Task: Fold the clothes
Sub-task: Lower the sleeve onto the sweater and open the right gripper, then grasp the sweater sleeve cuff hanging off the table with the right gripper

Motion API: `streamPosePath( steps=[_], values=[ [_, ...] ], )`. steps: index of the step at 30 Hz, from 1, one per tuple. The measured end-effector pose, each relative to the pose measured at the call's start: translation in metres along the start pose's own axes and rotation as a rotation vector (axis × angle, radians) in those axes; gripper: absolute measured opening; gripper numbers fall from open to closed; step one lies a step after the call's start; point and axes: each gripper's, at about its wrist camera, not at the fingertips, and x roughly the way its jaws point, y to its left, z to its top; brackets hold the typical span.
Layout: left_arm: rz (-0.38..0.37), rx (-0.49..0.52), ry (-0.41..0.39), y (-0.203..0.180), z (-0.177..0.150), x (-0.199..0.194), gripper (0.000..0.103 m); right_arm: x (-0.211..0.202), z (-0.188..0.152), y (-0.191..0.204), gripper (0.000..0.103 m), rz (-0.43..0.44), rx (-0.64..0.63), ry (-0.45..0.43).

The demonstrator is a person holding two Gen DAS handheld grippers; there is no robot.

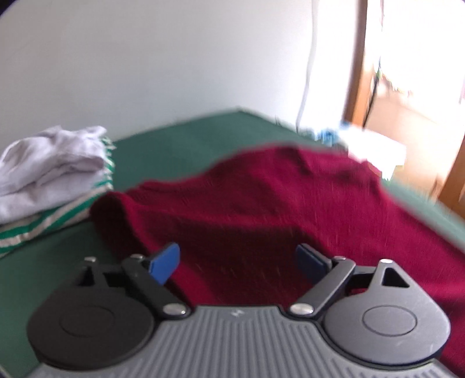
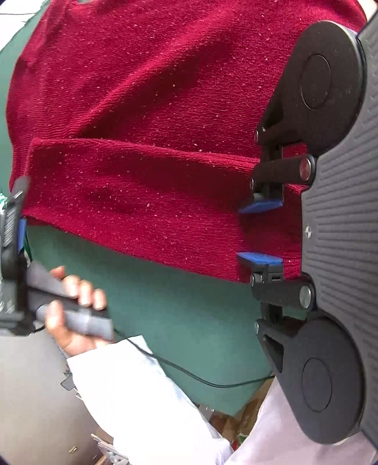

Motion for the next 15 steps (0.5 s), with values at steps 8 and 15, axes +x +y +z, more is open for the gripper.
streamPosePath(
  steps=[8,15],
  values=[
    [0.029,-0.054,0.038,-0.005,-0.008,-0.004,0.074,-0.013,-0.038,0.002,0.034,0.040,-0.015,0.045],
    [-0.022,-0.108,0.035,-0.054,-0.020,-0.053,0.079,-0.023,-0.056,-0.011,0.035,0.070,-0.007,0.015]
  ],
)
